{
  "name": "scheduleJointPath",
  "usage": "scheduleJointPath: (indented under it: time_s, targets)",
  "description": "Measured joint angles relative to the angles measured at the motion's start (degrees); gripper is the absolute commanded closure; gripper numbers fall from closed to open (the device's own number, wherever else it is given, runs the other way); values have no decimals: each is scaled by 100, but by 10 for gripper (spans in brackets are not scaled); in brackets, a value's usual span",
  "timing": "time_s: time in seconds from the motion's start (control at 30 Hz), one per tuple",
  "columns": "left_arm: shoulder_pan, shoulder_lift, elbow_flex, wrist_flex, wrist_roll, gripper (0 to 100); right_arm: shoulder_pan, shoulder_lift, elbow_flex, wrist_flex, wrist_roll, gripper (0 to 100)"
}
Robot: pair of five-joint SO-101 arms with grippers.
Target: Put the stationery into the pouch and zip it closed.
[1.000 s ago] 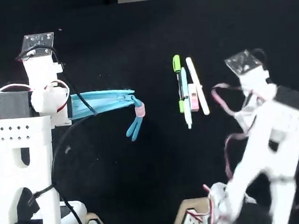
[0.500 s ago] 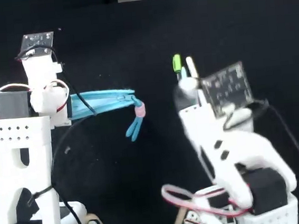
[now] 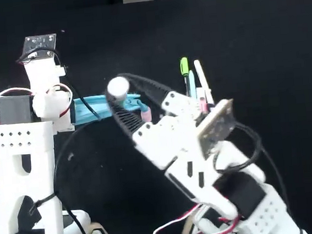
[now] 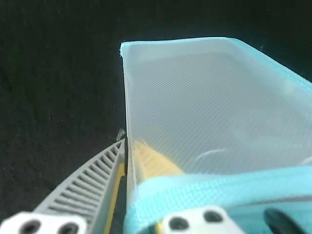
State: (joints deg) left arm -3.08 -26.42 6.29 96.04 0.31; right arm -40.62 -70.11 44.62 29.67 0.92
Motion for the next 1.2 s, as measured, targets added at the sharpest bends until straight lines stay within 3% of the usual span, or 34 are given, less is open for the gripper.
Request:
scheduleJointPath:
  time_s: [0.57, 0.8, 0.93, 1.2]
  targets:
    - [0, -26, 0, 0, 0, 970, -167, 9, 2444, -2963, -9, 987]
    - [9, -26, 0, 0, 0, 970, -97, 9, 2910, -3323, -9, 940]
    - [9, -26, 0, 0, 0, 970, -97, 9, 2629, -2655, -9, 830]
    - [9, -26, 0, 0, 0, 970, -97, 316, 105, 519, -9, 823]
